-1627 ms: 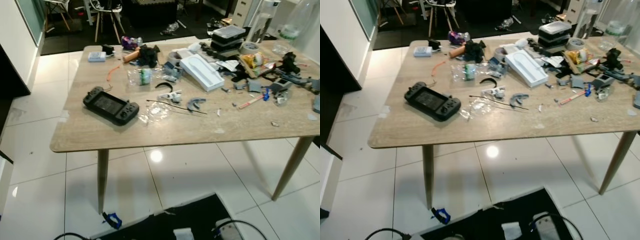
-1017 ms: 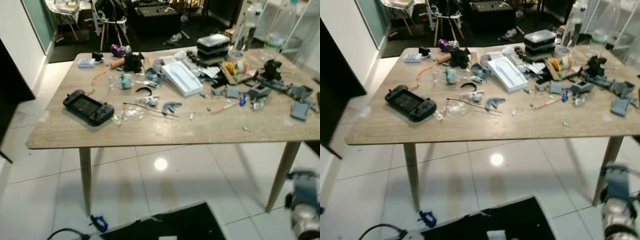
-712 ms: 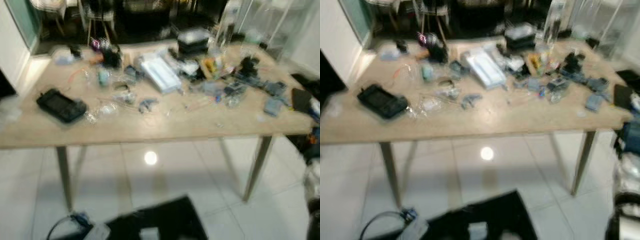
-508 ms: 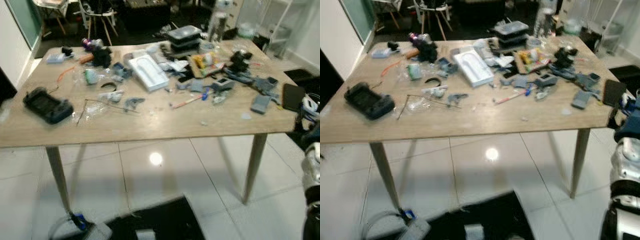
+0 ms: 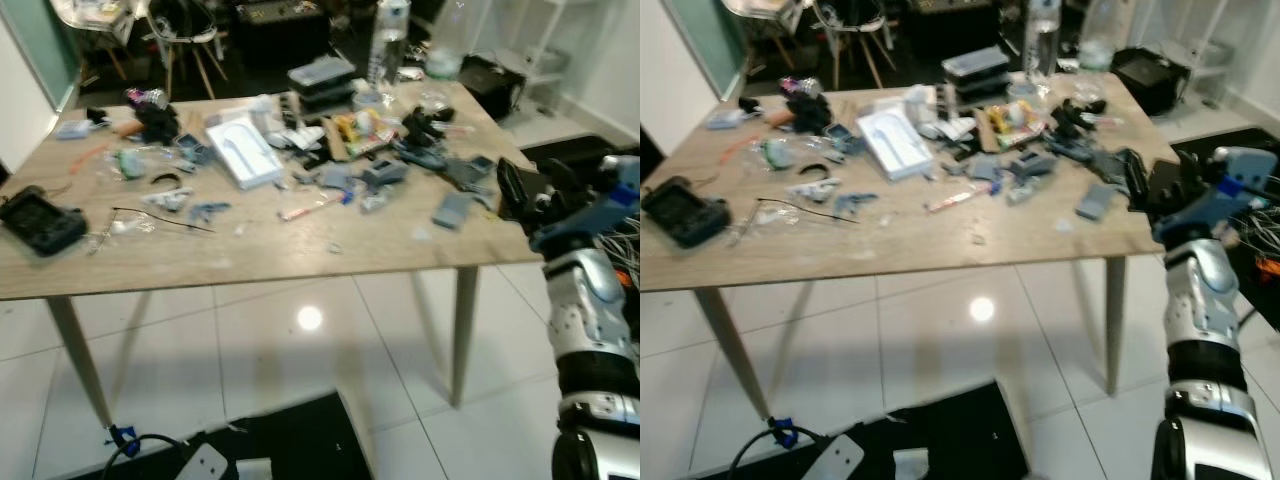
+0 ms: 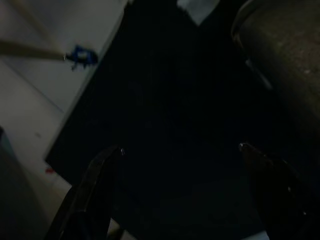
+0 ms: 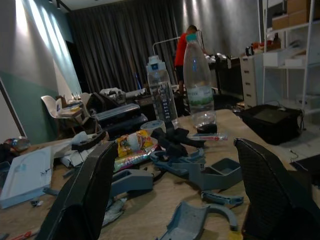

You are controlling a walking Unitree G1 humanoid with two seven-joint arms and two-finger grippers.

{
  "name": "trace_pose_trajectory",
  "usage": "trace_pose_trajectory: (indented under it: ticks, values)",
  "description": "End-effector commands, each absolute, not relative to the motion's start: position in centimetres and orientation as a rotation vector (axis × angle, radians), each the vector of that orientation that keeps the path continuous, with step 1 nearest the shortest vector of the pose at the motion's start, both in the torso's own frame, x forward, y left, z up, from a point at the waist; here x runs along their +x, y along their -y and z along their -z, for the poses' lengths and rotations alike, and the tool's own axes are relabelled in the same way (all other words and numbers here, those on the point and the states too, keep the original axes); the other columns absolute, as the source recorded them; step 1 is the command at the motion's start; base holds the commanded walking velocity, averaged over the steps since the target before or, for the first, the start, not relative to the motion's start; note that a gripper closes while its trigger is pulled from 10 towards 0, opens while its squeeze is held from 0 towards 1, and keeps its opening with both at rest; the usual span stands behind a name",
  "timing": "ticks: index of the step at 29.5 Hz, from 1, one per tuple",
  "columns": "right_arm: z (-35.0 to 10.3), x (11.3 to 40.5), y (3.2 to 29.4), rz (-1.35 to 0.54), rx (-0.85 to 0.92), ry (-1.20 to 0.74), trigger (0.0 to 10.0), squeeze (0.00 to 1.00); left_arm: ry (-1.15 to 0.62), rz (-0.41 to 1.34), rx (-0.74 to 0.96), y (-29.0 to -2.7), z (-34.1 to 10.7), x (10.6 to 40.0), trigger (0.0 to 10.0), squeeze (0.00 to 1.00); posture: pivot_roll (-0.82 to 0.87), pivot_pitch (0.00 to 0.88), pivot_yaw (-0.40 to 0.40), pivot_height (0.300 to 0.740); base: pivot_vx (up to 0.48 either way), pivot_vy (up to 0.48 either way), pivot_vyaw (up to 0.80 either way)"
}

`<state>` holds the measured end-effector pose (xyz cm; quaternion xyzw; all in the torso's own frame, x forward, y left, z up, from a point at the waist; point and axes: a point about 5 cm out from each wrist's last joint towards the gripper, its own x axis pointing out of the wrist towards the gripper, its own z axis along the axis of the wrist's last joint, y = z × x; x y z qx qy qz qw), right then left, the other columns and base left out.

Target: Picking trash to rubbish bin

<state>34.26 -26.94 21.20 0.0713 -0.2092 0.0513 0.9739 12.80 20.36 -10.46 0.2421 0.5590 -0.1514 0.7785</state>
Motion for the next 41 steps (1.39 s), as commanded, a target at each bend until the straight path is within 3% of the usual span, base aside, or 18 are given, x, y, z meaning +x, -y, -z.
trace_pose_trajectory:
  ticks: [1, 7, 14, 16, 27, 31, 38, 41]
  values:
    - [-20.8, 34.5, 25.6, -0.167, 0.154, 0.404, 10.0, 1.00, -1.248, 0.343, 0.531, -20.9, 10.7, 11.7, 10.0, 0.00, -0.08, 0.064, 0.038, 0.740, 0.000, 0.000, 0.00]
    - [-20.1, 34.5, 23.2, -0.287, 0.178, 0.373, 10.0, 1.00, -1.237, 0.387, 0.513, -18.8, 11.0, 11.6, 10.0, 0.00, -0.08, 0.065, 0.040, 0.740, 0.044, 0.000, 0.00]
    - [-19.6, 34.5, 20.9, -0.400, 0.166, 0.342, 10.0, 1.00, -1.235, 0.396, 0.524, -18.7, 11.0, 11.9, 10.0, 0.00, -0.09, 0.064, 0.042, 0.740, 0.342, 0.000, 0.00]
    - [-19.4, 34.6, 19.7, -0.442, 0.169, 0.329, 10.0, 0.00, -1.235, 0.394, 0.533, -19.5, 10.8, 12.2, 10.0, 0.00, -0.09, 0.063, 0.044, 0.740, 0.420, 0.000, 0.00]
    - [-19.1, 34.5, 17.9, -0.527, 0.128, 0.286, 10.0, 0.00, -1.240, 0.393, 0.544, -20.3, 10.7, 12.2, 10.0, 0.00, -0.09, 0.060, 0.043, 0.740, 0.465, 0.000, 0.00]
    - [-18.4, 34.4, 17.1, -0.554, 0.045, 0.240, 10.0, 0.00, -1.235, 0.410, 0.535, -18.9, 10.9, 12.0, 10.0, 0.00, -0.09, 0.060, 0.043, 0.740, 0.480, 0.000, 0.00]
    - [-18.2, 34.7, 17.8, -0.492, -0.035, 0.202, 10.0, 0.00, -1.224, 0.397, 0.524, -18.1, 10.9, 12.2, 10.0, 0.00, -0.09, 0.060, 0.042, 0.740, 0.274, 0.000, 0.00]
    - [-17.7, 35.2, 19.4, -0.375, -0.153, 0.117, 10.0, 0.00, -1.227, 0.396, 0.511, -18.1, 10.9, 12.3, 10.0, 0.00, -0.09, 0.060, 0.042, 0.740, 0.000, 0.000, 0.00]
